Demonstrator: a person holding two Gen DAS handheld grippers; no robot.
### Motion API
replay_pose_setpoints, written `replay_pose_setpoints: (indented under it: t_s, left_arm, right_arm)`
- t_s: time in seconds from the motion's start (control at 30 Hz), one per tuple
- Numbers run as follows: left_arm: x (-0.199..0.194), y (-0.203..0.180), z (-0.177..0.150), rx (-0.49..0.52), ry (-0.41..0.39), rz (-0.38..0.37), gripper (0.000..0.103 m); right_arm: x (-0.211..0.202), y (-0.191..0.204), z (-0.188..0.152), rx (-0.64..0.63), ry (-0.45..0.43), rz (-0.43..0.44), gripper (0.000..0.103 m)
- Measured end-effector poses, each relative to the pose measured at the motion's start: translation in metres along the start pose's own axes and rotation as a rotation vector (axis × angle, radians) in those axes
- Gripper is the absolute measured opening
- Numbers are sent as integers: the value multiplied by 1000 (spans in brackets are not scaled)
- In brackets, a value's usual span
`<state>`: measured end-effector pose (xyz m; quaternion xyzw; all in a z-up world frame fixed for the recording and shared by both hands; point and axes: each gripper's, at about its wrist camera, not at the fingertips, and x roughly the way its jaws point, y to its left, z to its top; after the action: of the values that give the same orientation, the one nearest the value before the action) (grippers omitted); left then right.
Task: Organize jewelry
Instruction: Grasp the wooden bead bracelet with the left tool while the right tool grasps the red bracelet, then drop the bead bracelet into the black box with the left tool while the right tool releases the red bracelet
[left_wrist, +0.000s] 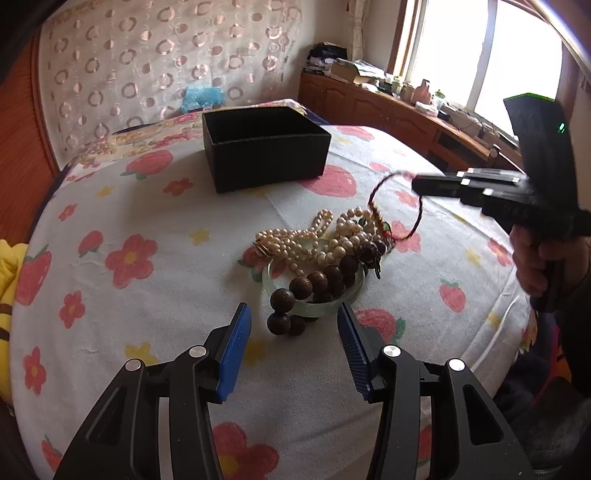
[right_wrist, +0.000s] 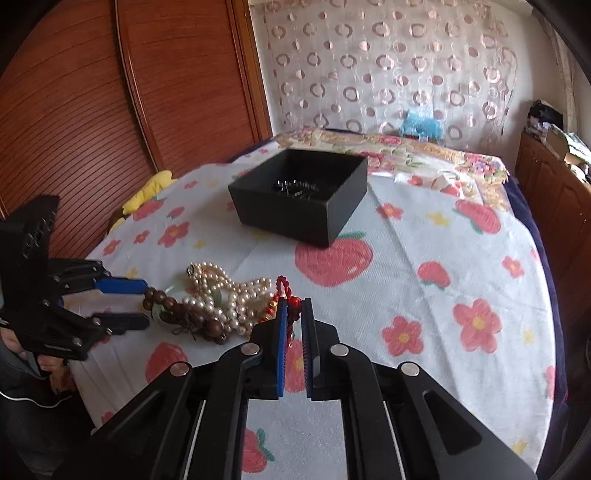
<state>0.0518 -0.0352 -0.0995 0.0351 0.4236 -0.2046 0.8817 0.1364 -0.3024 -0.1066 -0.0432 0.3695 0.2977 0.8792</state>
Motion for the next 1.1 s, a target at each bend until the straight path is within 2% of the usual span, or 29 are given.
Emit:
replay_pose_setpoints:
  t_s: [0.1, 0.2, 0.3, 0.4, 0.5, 0.67, 1.1]
  left_arm:
    - [3, 0, 0, 3, 12, -9, 31]
    - [-2, 2, 1, 9, 3, 5, 13]
    - [-16, 6, 5, -16, -36, -30, 12]
    - [-39, 4, 14, -10, -107, 3, 12]
    - [-59, 3, 27, -14, -163, 3, 12]
    - [-80, -3, 47, 4, -225, 22, 12]
    - [-100, -20, 87, 105, -283, 58, 12]
  right_arm:
    - [-6, -2, 2, 6, -11, -3, 9]
    - [-6, -5, 0, 19, -10, -14, 9]
    - [-6, -10, -2, 35, -8, -25, 9]
    - [-7, -14, -3, 48, -14, -38, 9]
    - [-10, -18, -2, 60, -22, -46, 9]
    - [-12, -17, -1, 59, -28, -49, 9]
    - [-23, -7, 10, 39, -70, -33, 9]
